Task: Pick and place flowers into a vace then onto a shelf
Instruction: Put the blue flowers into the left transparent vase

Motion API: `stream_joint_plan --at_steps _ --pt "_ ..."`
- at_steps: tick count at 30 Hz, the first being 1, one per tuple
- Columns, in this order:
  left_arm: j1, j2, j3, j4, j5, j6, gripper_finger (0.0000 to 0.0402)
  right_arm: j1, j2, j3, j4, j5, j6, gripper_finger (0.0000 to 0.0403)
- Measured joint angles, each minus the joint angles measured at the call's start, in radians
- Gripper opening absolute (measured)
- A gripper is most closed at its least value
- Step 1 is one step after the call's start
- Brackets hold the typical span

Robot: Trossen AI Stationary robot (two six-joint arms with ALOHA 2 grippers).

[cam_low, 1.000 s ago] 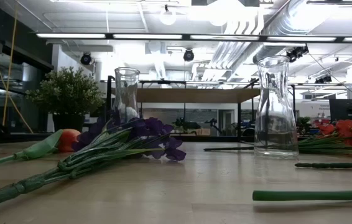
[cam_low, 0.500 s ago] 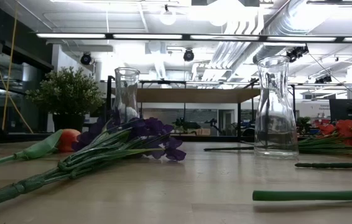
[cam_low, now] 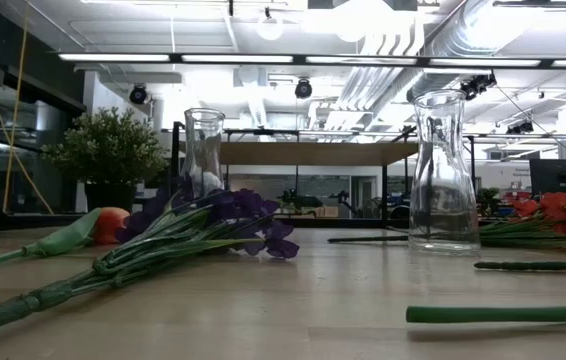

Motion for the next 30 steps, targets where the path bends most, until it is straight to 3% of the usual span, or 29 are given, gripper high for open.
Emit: stream_joint_plan --at_steps 8,23,30 --pt "-0.003 -0.074 -0.085 0.044 0.077 0.000 0.0038 0.000 0.000 0.000 0.000 0.021 0.000 0.0394" --pt "-0.003 -0.153 -0.089 0.123 0.520 0.054 0.0038 0.000 0.000 0.000 0.000 0.034 0.000 0.0394" --pt "-0.003 -0.163 -0.089 0.157 0.659 0.055 0.0038 0.000 0.000 0.000 0.000 0.034 0.000 0.0394"
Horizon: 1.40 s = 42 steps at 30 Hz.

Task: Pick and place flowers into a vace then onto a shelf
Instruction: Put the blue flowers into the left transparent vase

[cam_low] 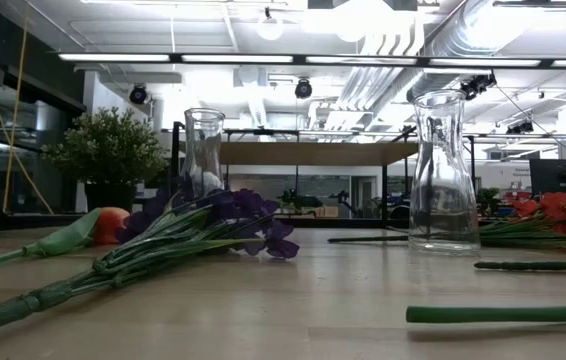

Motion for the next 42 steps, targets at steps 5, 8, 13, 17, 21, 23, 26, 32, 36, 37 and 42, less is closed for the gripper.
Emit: stream_joint_plan --at_steps 5,8,13,17,21,23,26,32,36,37,42 --pt "0.000 0.000 0.000 0.010 0.096 0.016 0.0038 0.000 0.000 0.000 0.000 0.000 0.000 0.0394" --pt "0.000 0.002 0.000 0.018 0.125 0.016 0.0038 0.000 0.000 0.000 0.000 0.000 0.000 0.0394" --pt "0.000 0.003 0.000 0.054 0.203 0.030 0.0038 0.000 0.000 0.000 0.000 0.000 0.000 0.0394" --pt "0.000 0.003 0.000 0.059 0.222 0.041 0.0038 0.000 0.000 0.000 0.000 0.000 0.000 0.0394" --pt "0.000 0.003 0.000 0.066 0.223 0.041 0.0038 0.000 0.000 0.000 0.000 0.000 0.000 0.0394" --pt "0.000 0.003 0.000 0.066 0.224 0.041 0.0038 0.000 0.000 0.000 0.000 0.000 -0.002 0.0394" --pt "0.000 0.003 0.000 0.066 0.224 0.041 0.0038 0.000 0.000 0.000 0.000 0.000 -0.003 0.0394" --pt "0.000 0.003 0.000 0.066 0.220 0.041 0.0038 0.000 0.000 0.000 -0.001 0.000 -0.004 0.0394" --pt "0.000 0.003 0.000 0.057 0.164 0.038 0.0038 0.000 0.000 0.000 -0.001 0.000 -0.004 0.0394" --pt "0.000 0.003 0.000 0.045 0.136 0.033 0.0038 0.000 0.000 0.000 -0.001 0.000 -0.004 0.0394" --pt "0.000 0.004 0.000 0.006 -0.013 0.010 0.0038 0.000 0.000 0.000 -0.001 0.000 -0.004 0.0394"
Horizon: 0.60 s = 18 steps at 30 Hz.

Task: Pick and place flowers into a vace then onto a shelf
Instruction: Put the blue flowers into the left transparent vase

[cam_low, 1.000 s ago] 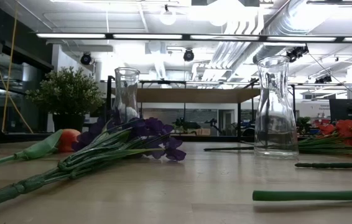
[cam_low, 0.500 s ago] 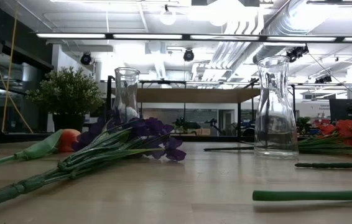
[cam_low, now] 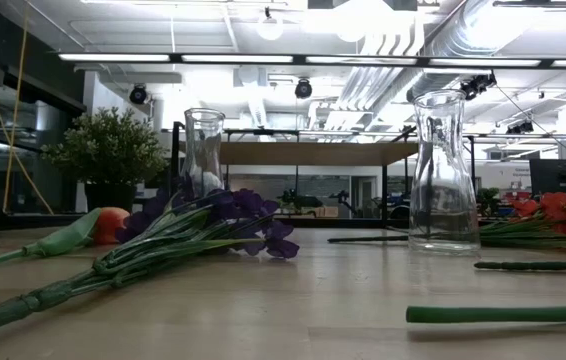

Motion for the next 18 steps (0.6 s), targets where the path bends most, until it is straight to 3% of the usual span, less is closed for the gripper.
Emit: stream_joint_plan --at_steps 18 --pt "0.000 0.000 0.000 -0.021 -0.330 -0.070 0.0038 0.000 0.000 0.000 0.000 0.000 0.003 0.0394"
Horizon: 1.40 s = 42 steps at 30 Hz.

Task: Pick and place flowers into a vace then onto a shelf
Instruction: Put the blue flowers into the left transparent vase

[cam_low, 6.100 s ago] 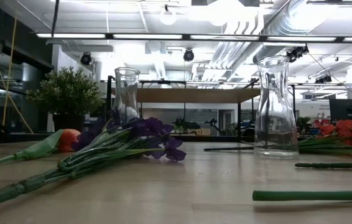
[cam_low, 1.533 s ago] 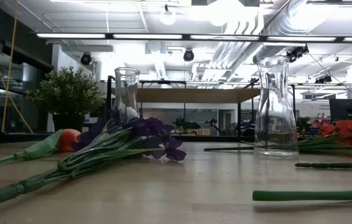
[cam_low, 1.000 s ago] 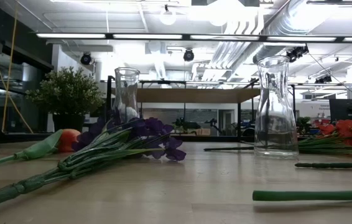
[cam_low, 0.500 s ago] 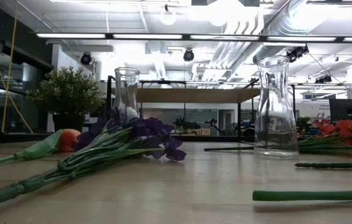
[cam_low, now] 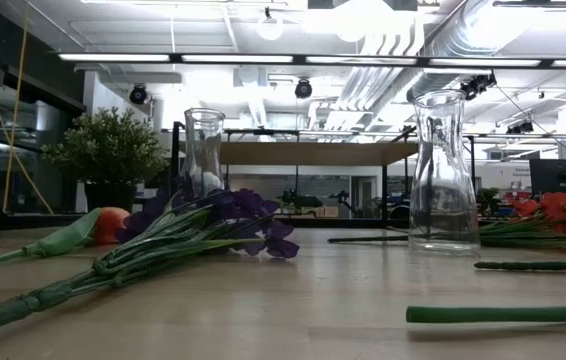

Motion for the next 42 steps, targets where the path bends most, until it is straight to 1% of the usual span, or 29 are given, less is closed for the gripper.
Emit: stream_joint_plan --at_steps 4,11,16,18,25,29,35,42 --pt "0.000 0.000 0.000 0.000 -0.085 -0.015 0.0038 0.000 0.000 0.000 0.000 0.000 0.000 0.0394" --pt "0.000 0.000 0.000 -0.003 -0.203 -0.085 0.0038 0.000 0.000 0.000 0.000 0.000 0.000 0.0394" --pt "0.000 0.000 0.000 -0.056 -0.334 -0.122 0.0038 0.000 0.000 0.000 0.000 0.000 0.000 0.0394" --pt "0.000 0.000 0.000 -0.082 -0.370 -0.142 0.0038 0.000 0.000 0.000 0.000 0.000 0.000 0.0394" --pt "0.000 0.000 0.000 -0.098 -0.406 -0.162 0.0038 0.000 0.000 0.000 -0.002 0.016 0.000 0.0394" --pt "0.000 0.000 0.000 -0.109 -0.452 -0.159 0.0038 0.000 0.000 0.000 -0.010 0.023 0.000 0.0394" --pt "0.000 0.012 0.000 -0.158 -0.528 -0.100 0.0038 0.000 0.000 0.000 -0.010 0.023 0.001 0.0394" --pt "0.000 0.026 0.001 -0.164 -0.506 0.009 0.0038 0.000 0.000 0.000 -0.009 0.023 0.001 0.0394"
